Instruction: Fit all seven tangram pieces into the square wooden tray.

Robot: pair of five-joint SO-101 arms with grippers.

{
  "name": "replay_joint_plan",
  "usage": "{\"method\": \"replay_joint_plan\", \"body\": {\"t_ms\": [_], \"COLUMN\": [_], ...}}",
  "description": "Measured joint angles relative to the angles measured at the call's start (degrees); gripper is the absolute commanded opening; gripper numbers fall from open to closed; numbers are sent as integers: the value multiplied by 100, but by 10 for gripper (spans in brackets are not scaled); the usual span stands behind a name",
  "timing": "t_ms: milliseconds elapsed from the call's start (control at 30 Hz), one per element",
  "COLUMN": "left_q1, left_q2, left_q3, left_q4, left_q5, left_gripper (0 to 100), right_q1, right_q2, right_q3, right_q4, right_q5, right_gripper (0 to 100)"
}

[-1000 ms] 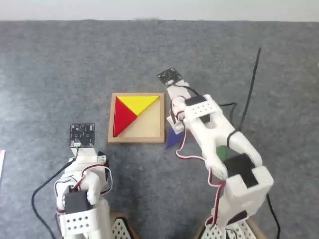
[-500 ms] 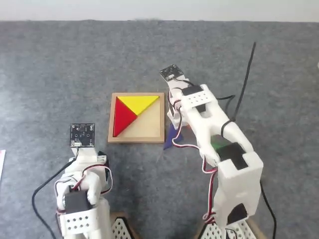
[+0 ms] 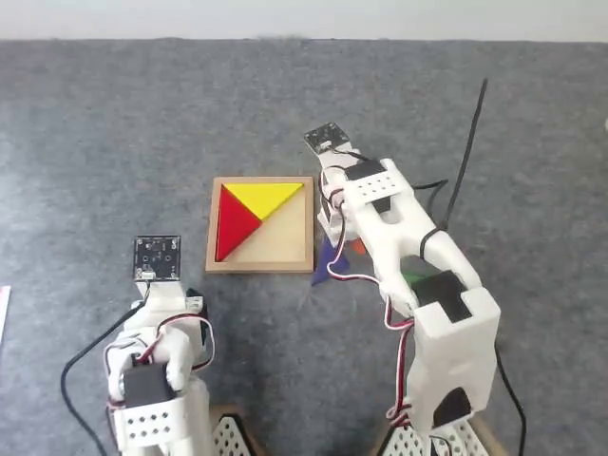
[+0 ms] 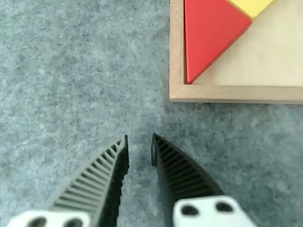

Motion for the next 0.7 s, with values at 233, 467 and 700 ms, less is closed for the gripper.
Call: {"method": "replay_joint_plan", "body": {"t_ms": [233,467,700], "left_q1": [0,0,0], "left_q2": [0,0,0], "left_q3": [0,0,0], "left_q4": [0,0,0], "left_q5": [0,0,0], "left_gripper": [80,80,80], "right_q1": [-53,-97,-167], "right_q2": [-932,-1670,-1741], "right_q3": [862,1582,1591], "right_q4": [-237,-651,-659], "right_q5": [-35,-35,-53], "right_gripper": [53,55,52]}}
